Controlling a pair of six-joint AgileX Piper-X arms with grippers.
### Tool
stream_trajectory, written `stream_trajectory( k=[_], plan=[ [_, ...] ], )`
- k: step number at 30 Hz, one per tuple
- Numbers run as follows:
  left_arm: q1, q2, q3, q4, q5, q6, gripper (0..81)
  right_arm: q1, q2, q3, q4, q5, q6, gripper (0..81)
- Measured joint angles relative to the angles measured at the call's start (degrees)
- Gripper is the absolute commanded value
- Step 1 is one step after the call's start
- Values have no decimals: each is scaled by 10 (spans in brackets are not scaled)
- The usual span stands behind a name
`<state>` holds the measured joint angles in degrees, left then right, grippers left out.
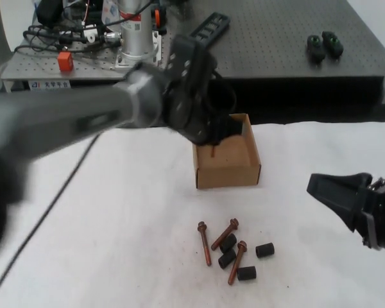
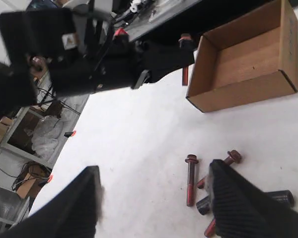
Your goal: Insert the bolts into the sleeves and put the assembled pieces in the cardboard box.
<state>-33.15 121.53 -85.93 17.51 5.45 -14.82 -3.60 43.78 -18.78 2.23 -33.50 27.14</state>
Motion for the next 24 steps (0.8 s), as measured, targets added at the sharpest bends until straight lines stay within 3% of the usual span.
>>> stream_trajectory(
  k=[3, 7, 10, 18, 20, 23, 24],
  plan=[
    [9, 109, -228, 149, -1, 22, 7, 0, 0, 0, 9, 8, -5, 468],
    [13, 167, -329, 215, -2, 25, 5, 0, 0, 0, 13, 15, -6, 468],
    [13, 178, -353, 240, -2, 25, 40, 0, 0, 0, 18, 20, -6, 468],
    [13, 184, -358, 258, 0, 26, 342, 0, 27, -32, 126, 83, -92, 441],
    [13, 179, -359, 259, 0, 28, 355, 1, 56, -59, 170, 104, -136, 442],
    [13, 170, -359, 274, 0, 31, 318, 39, 180, -115, 233, 142, -215, 442],
    [13, 163, -359, 285, 0, 36, 295, 50, 211, -177, 298, 171, -281, 442]
  ],
)
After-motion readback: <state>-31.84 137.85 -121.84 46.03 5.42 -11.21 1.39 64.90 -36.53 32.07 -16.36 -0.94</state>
